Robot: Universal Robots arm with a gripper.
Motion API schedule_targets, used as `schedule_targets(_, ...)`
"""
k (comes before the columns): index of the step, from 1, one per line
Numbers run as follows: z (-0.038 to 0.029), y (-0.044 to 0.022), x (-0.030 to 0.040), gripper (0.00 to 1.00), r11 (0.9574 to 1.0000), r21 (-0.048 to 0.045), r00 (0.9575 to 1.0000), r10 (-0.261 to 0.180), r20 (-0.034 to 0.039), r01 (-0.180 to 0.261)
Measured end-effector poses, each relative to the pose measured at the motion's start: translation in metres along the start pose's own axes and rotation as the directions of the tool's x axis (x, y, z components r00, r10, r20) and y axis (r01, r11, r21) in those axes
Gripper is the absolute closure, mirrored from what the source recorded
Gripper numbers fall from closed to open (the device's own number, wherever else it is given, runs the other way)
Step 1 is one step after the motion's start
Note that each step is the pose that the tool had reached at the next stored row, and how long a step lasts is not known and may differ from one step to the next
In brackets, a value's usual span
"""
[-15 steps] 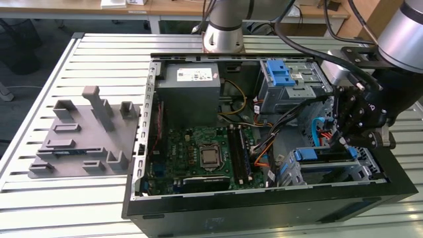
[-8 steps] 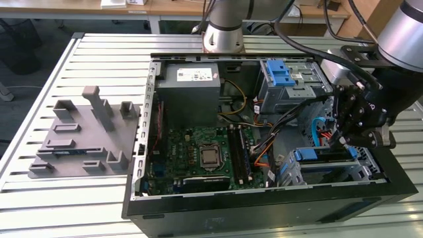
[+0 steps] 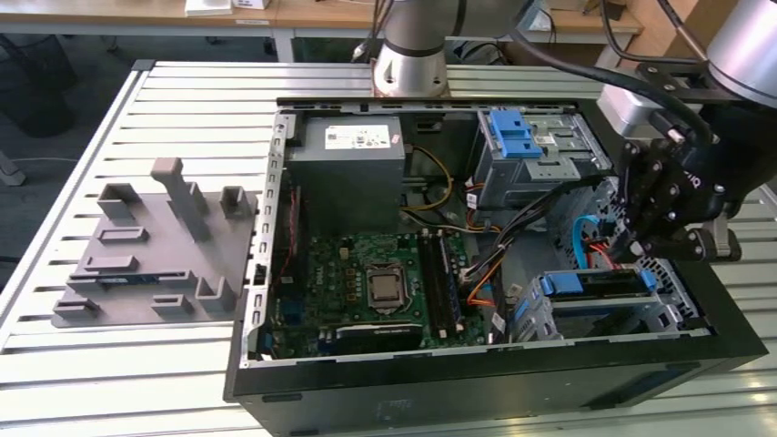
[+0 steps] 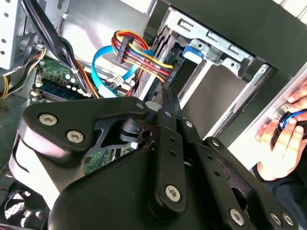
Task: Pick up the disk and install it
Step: 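Insert the second disk wire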
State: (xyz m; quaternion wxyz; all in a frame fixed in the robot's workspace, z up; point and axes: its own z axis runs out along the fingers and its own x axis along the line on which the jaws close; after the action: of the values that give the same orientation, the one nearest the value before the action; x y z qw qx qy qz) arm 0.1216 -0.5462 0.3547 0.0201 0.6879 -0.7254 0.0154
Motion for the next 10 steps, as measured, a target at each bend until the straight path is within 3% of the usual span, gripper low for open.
schedule_targets(5,-0.0026,0.0058,0.0005,0.89,1.0000,0.0004,1.0000,0.000,-0.0005,0.000)
schedule_targets(10,-0.0129,0.0063,0.0010,0.89,1.0000,0.0005,1.0000,0.000,-0.0003,0.000)
